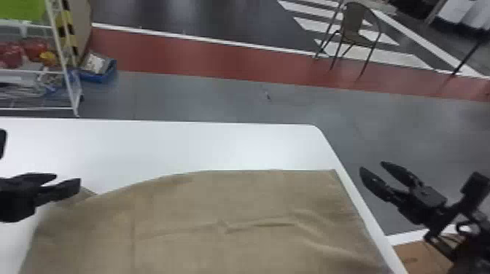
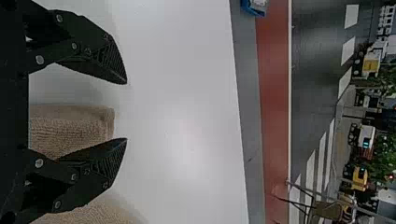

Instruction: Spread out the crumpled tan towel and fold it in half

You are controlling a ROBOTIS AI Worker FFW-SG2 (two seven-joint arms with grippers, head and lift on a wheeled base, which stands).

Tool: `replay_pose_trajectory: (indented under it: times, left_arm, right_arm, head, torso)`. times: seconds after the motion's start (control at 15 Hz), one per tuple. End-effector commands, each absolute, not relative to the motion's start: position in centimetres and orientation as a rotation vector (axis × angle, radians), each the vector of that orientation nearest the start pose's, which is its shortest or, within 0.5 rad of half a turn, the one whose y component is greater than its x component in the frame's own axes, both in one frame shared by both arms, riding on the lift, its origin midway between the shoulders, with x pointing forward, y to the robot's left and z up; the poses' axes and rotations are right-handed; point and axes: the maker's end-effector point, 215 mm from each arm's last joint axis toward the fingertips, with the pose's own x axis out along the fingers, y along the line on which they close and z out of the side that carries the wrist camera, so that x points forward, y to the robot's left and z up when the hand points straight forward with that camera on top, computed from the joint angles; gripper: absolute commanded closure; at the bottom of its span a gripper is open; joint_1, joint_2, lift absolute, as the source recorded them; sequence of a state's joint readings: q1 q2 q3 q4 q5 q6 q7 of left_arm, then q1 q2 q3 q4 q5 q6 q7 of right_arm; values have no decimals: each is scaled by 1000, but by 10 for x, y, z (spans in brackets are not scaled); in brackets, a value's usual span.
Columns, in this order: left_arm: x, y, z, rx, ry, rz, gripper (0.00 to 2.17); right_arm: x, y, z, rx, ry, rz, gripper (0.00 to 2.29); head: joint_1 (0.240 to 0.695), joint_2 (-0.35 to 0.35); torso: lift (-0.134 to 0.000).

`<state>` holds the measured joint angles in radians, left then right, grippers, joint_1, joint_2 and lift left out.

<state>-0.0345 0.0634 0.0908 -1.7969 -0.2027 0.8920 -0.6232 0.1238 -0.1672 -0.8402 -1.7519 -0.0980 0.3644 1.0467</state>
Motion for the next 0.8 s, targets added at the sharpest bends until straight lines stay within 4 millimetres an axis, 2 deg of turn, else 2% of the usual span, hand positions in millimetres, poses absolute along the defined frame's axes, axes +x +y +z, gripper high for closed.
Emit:
replay_pose_trajectory:
  times: [0.0, 0.27, 0.47, 0.53, 0.73]
  left_arm:
    - [527, 221, -455, -12, 678, -386, 606]
    - [526, 213, -456, -27, 683, -420, 616]
    - [524, 212, -458, -27, 693, -420, 731]
    - [516, 213, -468, -44, 735, -413, 731]
    - [511, 215, -472, -38, 746, -410, 731]
  right_arm:
    - [434, -508, -325, 50, 175, 230, 191]
    - [432, -511, -326, 50, 179, 224, 194]
    - [431, -513, -326, 51, 179, 220, 194]
    - [430, -514, -326, 51, 178, 218, 194]
    - [430, -513, -324, 54, 172, 222, 194]
  head:
    - [695, -324]
    - [695, -323]
    - [695, -333]
    - [695, -336]
    - [695, -341]
  torso:
    - [-122]
    - [-122]
    - [-122]
    - [-122]
    - [-122]
